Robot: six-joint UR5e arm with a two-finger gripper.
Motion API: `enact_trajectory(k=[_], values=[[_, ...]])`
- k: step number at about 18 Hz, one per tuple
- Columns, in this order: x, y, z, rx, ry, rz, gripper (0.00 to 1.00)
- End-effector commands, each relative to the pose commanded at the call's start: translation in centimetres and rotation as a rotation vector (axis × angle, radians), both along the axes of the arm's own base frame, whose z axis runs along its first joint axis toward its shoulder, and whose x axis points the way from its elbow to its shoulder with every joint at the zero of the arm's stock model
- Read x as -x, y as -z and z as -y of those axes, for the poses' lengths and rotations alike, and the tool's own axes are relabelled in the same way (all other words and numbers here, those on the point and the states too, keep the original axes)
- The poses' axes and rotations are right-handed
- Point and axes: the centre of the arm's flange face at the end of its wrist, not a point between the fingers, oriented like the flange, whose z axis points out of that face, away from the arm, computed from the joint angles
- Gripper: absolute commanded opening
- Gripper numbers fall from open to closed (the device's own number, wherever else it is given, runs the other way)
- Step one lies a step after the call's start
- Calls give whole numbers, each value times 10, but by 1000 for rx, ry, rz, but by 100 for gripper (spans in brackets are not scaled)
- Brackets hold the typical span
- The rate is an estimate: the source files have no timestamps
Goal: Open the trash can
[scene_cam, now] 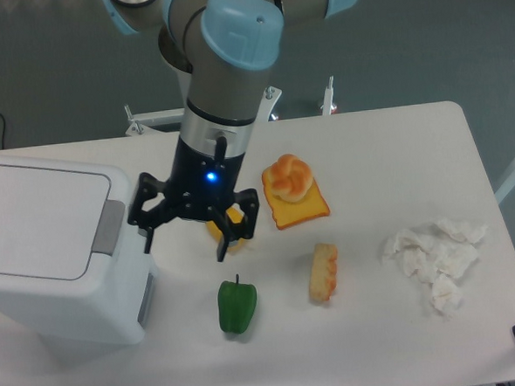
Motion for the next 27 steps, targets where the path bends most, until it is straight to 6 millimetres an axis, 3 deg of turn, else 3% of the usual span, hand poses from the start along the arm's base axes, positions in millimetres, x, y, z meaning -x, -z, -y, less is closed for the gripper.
enact_trajectory(k=[7,11,27], values=[[-24,6,18,14,9,13,100],[-29,12,17,23,15,20,100],[-20,16,2,7,0,13,100]])
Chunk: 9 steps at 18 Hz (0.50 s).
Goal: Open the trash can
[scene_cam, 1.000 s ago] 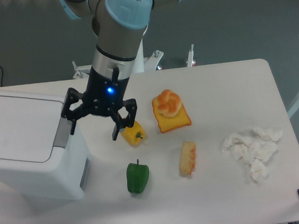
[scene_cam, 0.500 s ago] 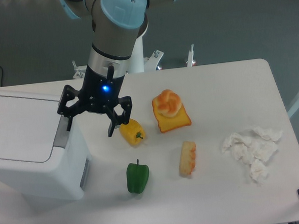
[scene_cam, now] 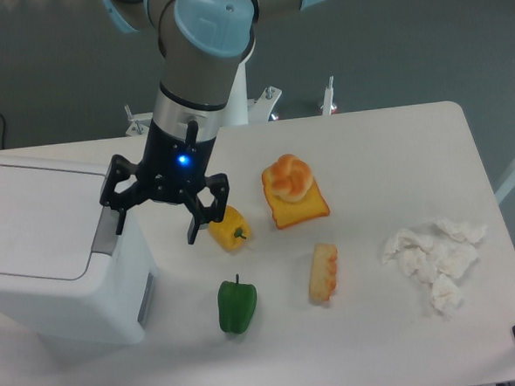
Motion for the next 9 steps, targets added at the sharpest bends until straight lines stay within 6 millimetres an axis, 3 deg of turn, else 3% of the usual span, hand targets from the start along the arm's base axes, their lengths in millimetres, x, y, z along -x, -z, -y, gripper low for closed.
enact_trajectory(k=[9], values=[[-9,7,-2,16,9,8,100]])
